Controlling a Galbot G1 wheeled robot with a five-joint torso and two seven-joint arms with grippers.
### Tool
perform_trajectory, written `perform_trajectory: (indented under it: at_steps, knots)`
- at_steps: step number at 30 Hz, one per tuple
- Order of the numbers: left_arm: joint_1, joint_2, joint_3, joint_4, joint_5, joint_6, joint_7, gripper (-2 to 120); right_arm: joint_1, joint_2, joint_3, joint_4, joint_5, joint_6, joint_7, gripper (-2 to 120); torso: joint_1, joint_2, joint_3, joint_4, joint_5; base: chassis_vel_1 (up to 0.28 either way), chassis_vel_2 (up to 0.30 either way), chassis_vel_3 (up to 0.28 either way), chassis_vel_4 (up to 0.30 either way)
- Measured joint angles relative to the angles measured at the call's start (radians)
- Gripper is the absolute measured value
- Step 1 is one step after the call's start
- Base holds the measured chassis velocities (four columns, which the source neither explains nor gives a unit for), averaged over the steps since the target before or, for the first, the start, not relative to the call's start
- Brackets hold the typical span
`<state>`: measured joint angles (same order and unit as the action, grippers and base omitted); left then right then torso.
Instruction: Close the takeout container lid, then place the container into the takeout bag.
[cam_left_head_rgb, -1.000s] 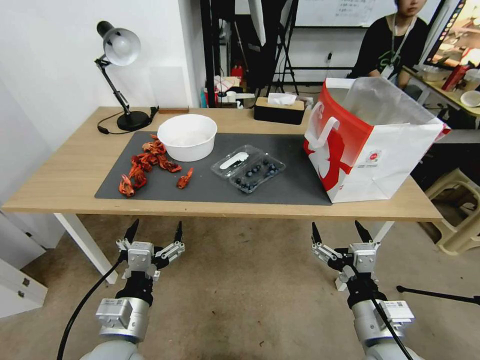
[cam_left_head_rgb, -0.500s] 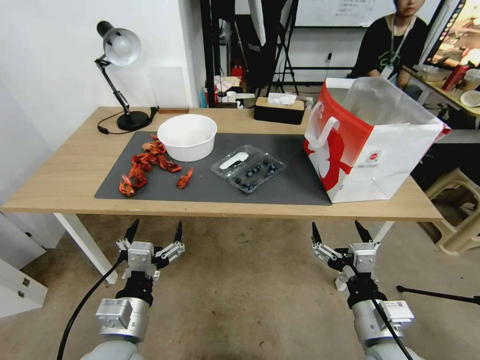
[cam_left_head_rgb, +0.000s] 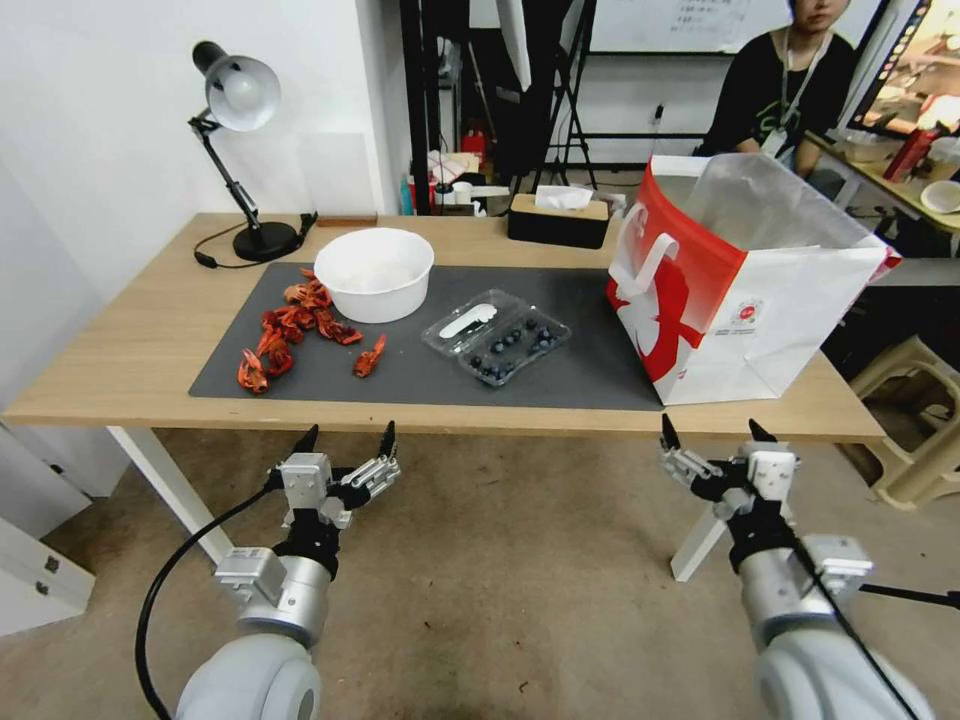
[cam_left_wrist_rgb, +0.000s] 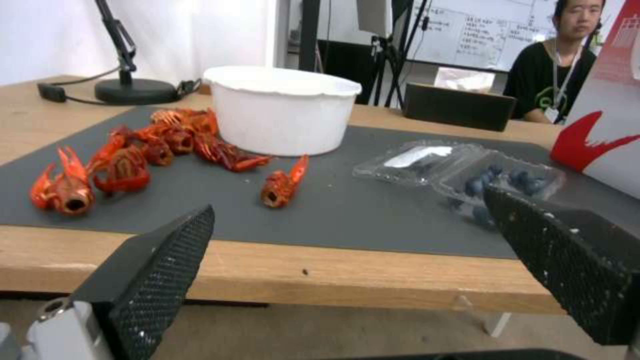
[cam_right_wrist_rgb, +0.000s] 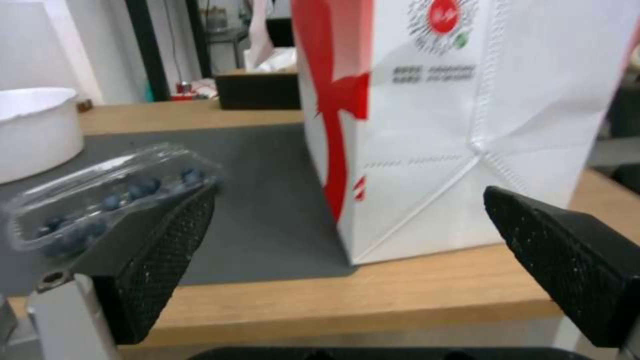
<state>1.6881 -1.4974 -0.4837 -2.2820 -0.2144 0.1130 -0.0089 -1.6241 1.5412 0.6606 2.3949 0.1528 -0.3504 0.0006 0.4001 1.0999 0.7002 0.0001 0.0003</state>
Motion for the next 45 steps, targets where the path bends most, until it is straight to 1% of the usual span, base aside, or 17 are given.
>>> perform_trajectory:
  at_steps: [4, 8, 9, 12, 13, 15, 16, 17, 18, 20, 24, 27, 28, 30, 31, 38, 45]
  knots:
    - [0.003, 0.007, -0.007, 0.0, -0.001, -0.012, 0.003, 100, 0.0, -0.006, -0.028, 0.007, 0.003, -0.001, 0.006, 100, 0.0, 0.0, 0.0, -0.0001, -0.0006, 0.0, 0.0, 0.0, 0.0]
    - [0.006, 0.013, -0.018, 0.003, -0.001, -0.026, 0.009, 100, 0.021, -0.033, -0.104, 0.011, 0.008, -0.002, 0.038, 100, 0.0, 0.0, 0.0, -0.0002, -0.0003, 0.0, 0.0, 0.0, 0.0]
    - [0.006, 0.013, -0.018, 0.003, -0.001, -0.026, 0.009, 100, 0.021, -0.033, -0.104, 0.011, 0.008, -0.002, 0.038, 100, 0.0, 0.0, 0.0, -0.0002, -0.0003, 0.0, 0.0, 0.0, 0.0]
    - [0.011, 0.013, -0.022, 0.008, 0.0, -0.04, 0.01, 100, 0.073, -0.062, -0.17, -0.007, 0.027, -0.017, 0.087, 100, 0.0, 0.0, 0.0, 0.0, -0.0003, 0.0, 0.0, 0.0, 0.0]
    - [0.011, 0.013, -0.022, 0.008, 0.0, -0.04, 0.01, 100, 0.073, -0.062, -0.17, -0.007, 0.027, -0.017, 0.087, 100, 0.0, 0.0, 0.0, 0.0, -0.0003, 0.0, 0.0, 0.0, 0.0]
    - [0.016, 0.012, -0.026, 0.01, 0.0, -0.049, 0.01, 100, 0.117, -0.079, -0.214, -0.026, 0.041, -0.031, 0.133, 100, 0.0, 0.0, 0.0, 0.0002, -0.0004, 0.0, 0.0, 0.0, 0.0]
    - [0.018, 0.012, -0.029, 0.011, 0.001, -0.054, 0.01, 100, 0.139, -0.088, -0.236, -0.043, 0.048, -0.036, 0.152, 100, 0.0, 0.0, 0.0, -0.0003, -0.0004, 0.0, 0.0, 0.0, 0.0]
    - [0.02, 0.01, -0.032, 0.011, 0.001, -0.058, 0.01, 100, 0.164, -0.098, -0.267, -0.064, 0.056, -0.042, 0.175, 100, 0.0, 0.0, 0.0, 0.0, -0.0002, 0.0, 0.0, 0.0, 0.0]
    - [0.02, 0.01, -0.032, 0.011, 0.001, -0.058, 0.01, 100, 0.164, -0.098, -0.267, -0.064, 0.056, -0.042, 0.175, 100, 0.0, 0.0, 0.0, 0.0, -0.0002, 0.0, 0.0, 0.0, 0.0]
    - [0.024, 0.007, -0.038, 0.013, 0.002, -0.066, 0.01, 100, 0.215, -0.109, -0.328, -0.118, 0.07, -0.056, 0.222, 100, 0.0, 0.0, 0.0, -0.0001, -0.0004, 0.0, 0.0, 0.0, 0.0]
    - [0.026, 0.004, -0.042, 0.015, 0.003, -0.072, 0.01, 100, 0.269, -0.109, -0.383, -0.179, 0.088, -0.073, 0.272, 100, 0.0, 0.0, 0.0, -0.0001, -0.0004, 0.0, 0.0, 0.0, 0.0]
    - [0.029, 0.001, -0.048, 0.017, 0.003, -0.078, 0.009, 100, 0.376, -0.104, -0.464, -0.268, 0.133, -0.111, 0.373, 100, 0.0, 0.0, 0.0, 0.0, -0.0002, 0.0, 0.0, 0.0, 0.0]
    - [0.029, 0.001, -0.048, 0.017, 0.003, -0.078, 0.009, 100, 0.376, -0.104, -0.464, -0.268, 0.133, -0.111, 0.373, 100, 0.0, 0.0, 0.0, 0.0, -0.0002, 0.0, 0.0, 0.0, 0.0]
    - [0.029, -0.004, -0.052, 0.02, 0.003, -0.079, 0.008, 100, 0.446, -0.098, -0.506, -0.316, 0.152, -0.135, 0.43, 100, 0.0, 0.0, 0.0, 0.0001, -0.0005, 0.0, 0.0, 0.0, 0.0]
    - [0.029, -0.004, -0.052, 0.02, 0.003, -0.079, 0.008, 100, 0.446, -0.098, -0.506, -0.316, 0.152, -0.135, 0.43, 100, 0.0, 0.0, 0.0, 0.0001, -0.0005, 0.0, 0.0, 0.0, 0.0]
    - [0.032, -0.011, -0.058, 0.024, 0.004, -0.092, 0.005, 100, 0.582, -0.063, -0.578, -0.423, 0.215, -0.213, 0.561, 100, 0.0, 0.0, 0.0, 0.0001, -0.0004, 0.0, 0.0, 0.0, 0.0]
    - [0.03, -0.008, -0.065, 0.032, 0.002, -0.099, 0.002, 100, 0.637, -0.036, -0.606, -0.476, 0.275, -0.277, 0.657, 100, 0.0, 0.0, 0.0, -0.0001, -0.0004, 0.0, 0.0, 0.0, 0.0]
